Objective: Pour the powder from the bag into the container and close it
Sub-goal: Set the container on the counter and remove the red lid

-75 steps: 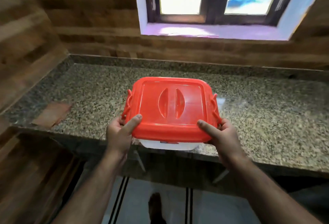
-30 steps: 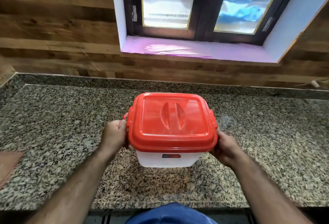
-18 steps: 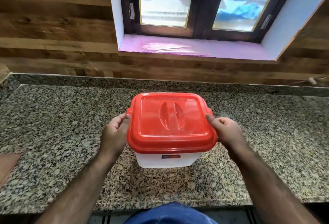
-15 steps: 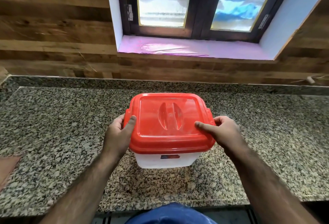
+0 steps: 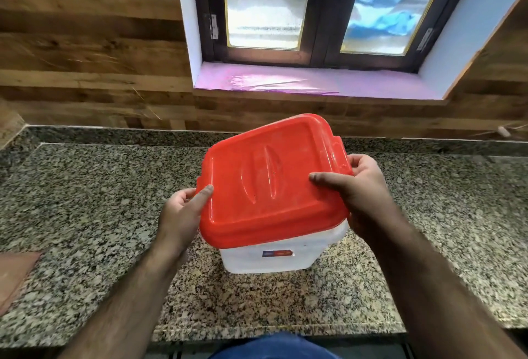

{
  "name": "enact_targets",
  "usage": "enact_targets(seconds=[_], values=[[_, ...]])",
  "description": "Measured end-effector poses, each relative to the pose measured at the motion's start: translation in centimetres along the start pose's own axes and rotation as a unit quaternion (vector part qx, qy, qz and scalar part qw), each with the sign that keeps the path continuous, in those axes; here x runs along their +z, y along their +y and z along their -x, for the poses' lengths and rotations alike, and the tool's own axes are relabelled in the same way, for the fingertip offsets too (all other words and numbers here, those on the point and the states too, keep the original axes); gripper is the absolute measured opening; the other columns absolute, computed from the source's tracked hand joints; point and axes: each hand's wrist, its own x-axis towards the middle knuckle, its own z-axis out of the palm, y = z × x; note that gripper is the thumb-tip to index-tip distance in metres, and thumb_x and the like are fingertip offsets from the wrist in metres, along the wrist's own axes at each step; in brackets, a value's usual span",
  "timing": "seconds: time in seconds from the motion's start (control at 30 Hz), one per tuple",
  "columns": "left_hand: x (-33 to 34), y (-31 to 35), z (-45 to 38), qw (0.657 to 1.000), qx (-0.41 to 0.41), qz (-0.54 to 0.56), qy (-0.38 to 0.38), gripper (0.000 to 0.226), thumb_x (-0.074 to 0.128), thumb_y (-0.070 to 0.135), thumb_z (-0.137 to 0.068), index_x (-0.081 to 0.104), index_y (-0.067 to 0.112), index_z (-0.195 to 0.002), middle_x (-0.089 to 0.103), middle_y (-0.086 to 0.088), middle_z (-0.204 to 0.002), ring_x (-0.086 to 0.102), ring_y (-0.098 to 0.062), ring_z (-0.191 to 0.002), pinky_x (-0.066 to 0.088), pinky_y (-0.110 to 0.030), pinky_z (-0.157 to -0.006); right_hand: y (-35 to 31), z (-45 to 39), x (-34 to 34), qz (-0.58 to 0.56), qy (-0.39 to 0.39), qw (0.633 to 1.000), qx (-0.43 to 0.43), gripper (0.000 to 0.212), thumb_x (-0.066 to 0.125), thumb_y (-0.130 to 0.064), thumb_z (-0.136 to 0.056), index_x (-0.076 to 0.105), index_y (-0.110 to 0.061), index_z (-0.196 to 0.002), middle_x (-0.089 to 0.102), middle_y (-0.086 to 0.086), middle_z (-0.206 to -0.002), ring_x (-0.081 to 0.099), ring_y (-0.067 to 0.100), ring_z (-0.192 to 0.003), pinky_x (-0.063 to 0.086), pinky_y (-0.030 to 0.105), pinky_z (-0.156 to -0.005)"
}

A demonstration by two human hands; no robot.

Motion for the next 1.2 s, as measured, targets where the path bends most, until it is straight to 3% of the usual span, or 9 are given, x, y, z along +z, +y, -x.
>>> enact_targets(seconds=[0.1, 0.2, 0.27, 0.33, 0.43, 0.63, 0.83, 1.0, 1.2], values=[[0.1, 0.5, 0.7, 0.999, 0.031, -0.009, 0.04, 0.06, 0.047, 0.07, -0.106, 0.064, 0.018, -0.132, 0.083, -0.005, -0.109, 0.081, -0.025, -0.098, 0.063, -0.042, -0.079, -1.7, 0.4, 1.0, -0.104, -0.038, 0.994, 0.008, 0.063, 0.085, 0.01, -0.076, 0.057, 0.0, -0.131, 0.077, 0.022, -0.114, 0.08, 0.03, -0.085, 0.067, 0.042, -0.069], [0.7, 0.7, 1.9, 0.978, 0.124, 0.039, 0.166, 0.063, 0.035, 0.067, -0.109, 0.053, 0.018, -0.143, 0.072, -0.009, -0.125, 0.072, -0.026, -0.112, 0.062, -0.055, -0.093, -3.1, -0.3, 0.2, -0.186, -0.04, 0.982, 0.005, 0.068, 0.083, 0.007, -0.076, 0.057, 0.002, -0.139, 0.075, 0.028, -0.124, 0.077, 0.036, -0.096, 0.066, 0.055, -0.089], [1.6, 0.9, 2.6, 0.955, 0.226, 0.002, 0.194, 0.054, 0.039, 0.059, -0.105, 0.053, 0.019, -0.137, 0.066, -0.005, -0.12, 0.066, -0.014, -0.103, 0.061, -0.045, -0.083, -4.2, -1.0, -1.0, -0.219, -0.013, 0.975, -0.017, 0.075, 0.085, 0.004, -0.073, 0.054, -0.001, -0.142, 0.076, 0.025, -0.126, 0.078, 0.037, -0.103, 0.065, 0.058, -0.089], [3.0, 1.2, 2.9, 0.927, 0.336, -0.089, 0.141, 0.044, 0.047, 0.054, -0.102, 0.057, 0.021, -0.13, 0.062, 0.004, -0.11, 0.062, -0.012, -0.094, 0.055, -0.036, -0.073, -5.1, -1.8, -2.6, -0.238, 0.043, 0.968, -0.064, 0.08, 0.087, 0.003, -0.071, 0.052, -0.004, -0.143, 0.078, 0.018, -0.122, 0.08, 0.034, -0.102, 0.067, 0.051, -0.081], [6.2, 1.4, 2.8, 0.867, 0.435, -0.243, 0.013, 0.046, 0.06, 0.049, -0.099, 0.066, 0.015, -0.128, 0.064, 0.005, -0.113, 0.06, -0.014, -0.1, 0.053, -0.038, -0.082, -5.4, -2.7, -4.7, -0.196, 0.126, 0.962, -0.144, 0.071, 0.09, 0.005, -0.072, 0.056, -0.012, -0.131, 0.078, 0.011, -0.12, 0.081, 0.023, -0.099, 0.067, 0.042, -0.078], [12.3, 2.0, 3.2, 0.814, 0.339, -0.405, -0.242, 0.075, 0.06, 0.081, -0.086, 0.07, 0.024, -0.133, 0.074, 0.011, -0.116, 0.068, -0.005, -0.099, 0.062, -0.037, -0.089, -2.3, -3.8, -7.5, 0.062, 0.231, 0.927, -0.289, 0.053, 0.092, -0.003, -0.078, 0.052, -0.018, -0.109, 0.069, -0.008, -0.105, 0.075, 0.01, -0.086, 0.063, 0.019, -0.066], [13.3, 1.7, 3.9, 0.65, 0.329, -0.577, -0.369, 0.045, 0.075, 0.067, -0.09, 0.077, 0.028, -0.112, 0.075, 0.015, -0.1, 0.064, -0.007, -0.086, 0.05, -0.026, -0.076, 4.1, -7.1, -11.0, 0.389, 0.172, 0.81, -0.404, 0.036, 0.089, -0.011, -0.086, 0.055, -0.011, -0.099, 0.067, 0.006, -0.086, 0.063, 0.025, -0.063, 0.054, 0.029, -0.05], [13.1, 1.3, 3.4, 0.666, 0.347, -0.559, -0.351, 0.035, 0.075, 0.059, -0.091, 0.081, 0.025, -0.099, 0.066, 0.019, -0.078, 0.058, -0.004, -0.071, 0.042, -0.023, -0.068, 11.7, -9.7, -13.5, 0.483, 0.064, 0.755, -0.439, 0.014, 0.082, -0.012, -0.09, 0.071, -0.005, -0.096, 0.076, 0.015, -0.087, 0.074, 0.028, -0.07, 0.068, 0.04, -0.061], [13.1, 0.7, 3.2, 0.681, 0.328, -0.561, -0.338, 0.041, 0.072, 0.067, -0.087, 0.08, 0.026, -0.09, 0.066, 0.019, -0.069, 0.062, -0.002, -0.064, 0.053, -0.025, -0.065, 19.1, -10.1, -16.8, 0.529, -0.066, 0.757, -0.379, 0.016, 0.081, -0.008, -0.09, 0.069, -0.018, -0.086, 0.068, -0.004, -0.074, 0.057, 0.008, -0.064, 0.059, 0.023, -0.063]])
